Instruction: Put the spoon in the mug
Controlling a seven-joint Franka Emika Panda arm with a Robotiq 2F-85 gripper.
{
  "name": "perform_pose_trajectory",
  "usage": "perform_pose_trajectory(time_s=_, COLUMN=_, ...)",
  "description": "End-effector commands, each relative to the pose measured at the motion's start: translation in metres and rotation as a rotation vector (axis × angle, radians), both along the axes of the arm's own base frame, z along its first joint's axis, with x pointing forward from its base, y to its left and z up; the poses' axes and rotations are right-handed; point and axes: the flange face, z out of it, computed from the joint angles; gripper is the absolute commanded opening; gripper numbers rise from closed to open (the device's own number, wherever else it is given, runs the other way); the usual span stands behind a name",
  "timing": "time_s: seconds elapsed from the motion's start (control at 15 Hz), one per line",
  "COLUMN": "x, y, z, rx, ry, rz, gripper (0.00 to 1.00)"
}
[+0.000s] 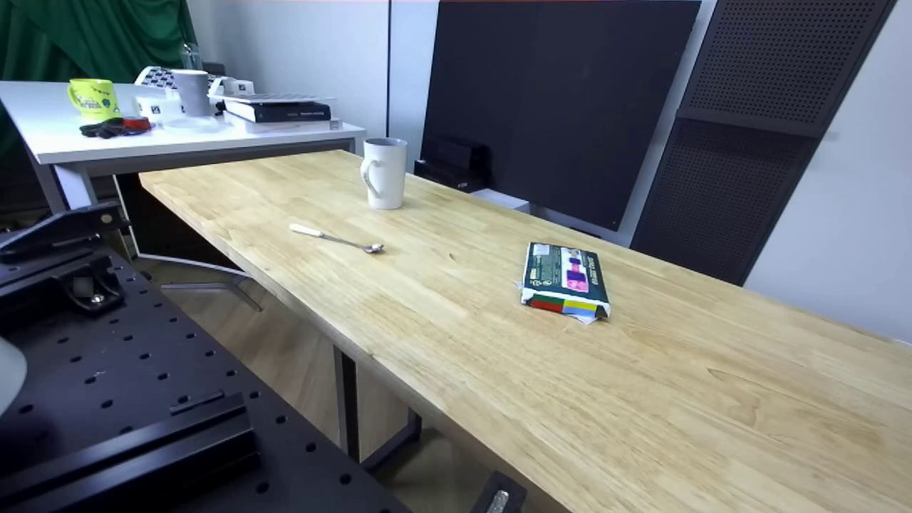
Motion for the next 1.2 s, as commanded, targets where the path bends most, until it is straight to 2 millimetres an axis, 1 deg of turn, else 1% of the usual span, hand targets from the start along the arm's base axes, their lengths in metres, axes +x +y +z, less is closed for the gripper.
perform_pose_trajectory(time_s=0.0, x=0.023, y=-0.009, z=-0.012, rx=-0.02, ry=0.04, rz=-0.095, gripper=1.0)
perform_pose_trajectory(time_s=0.27, x=0.057, y=-0.023, z=-0.031, rx=-0.034, ry=0.052, rz=-0.211, gripper=1.0)
perform_pose_trajectory(time_s=0.47, x=0.085, y=-0.024, z=-0.048, rx=-0.049, ry=0.04, rz=-0.284, gripper=1.0)
perform_pose_trajectory(time_s=0.53, x=0.093, y=-0.023, z=-0.053, rx=-0.056, ry=0.026, rz=-0.306, gripper=1.0)
perform_pose_trajectory(time_s=0.87, x=0.137, y=-0.004, z=-0.091, rx=-0.12, ry=-0.029, rz=-0.446, gripper=1.0)
perform_pose_trajectory(time_s=1.13, x=0.162, y=0.011, z=-0.126, rx=-0.174, ry=-0.05, rz=-0.628, gripper=1.0)
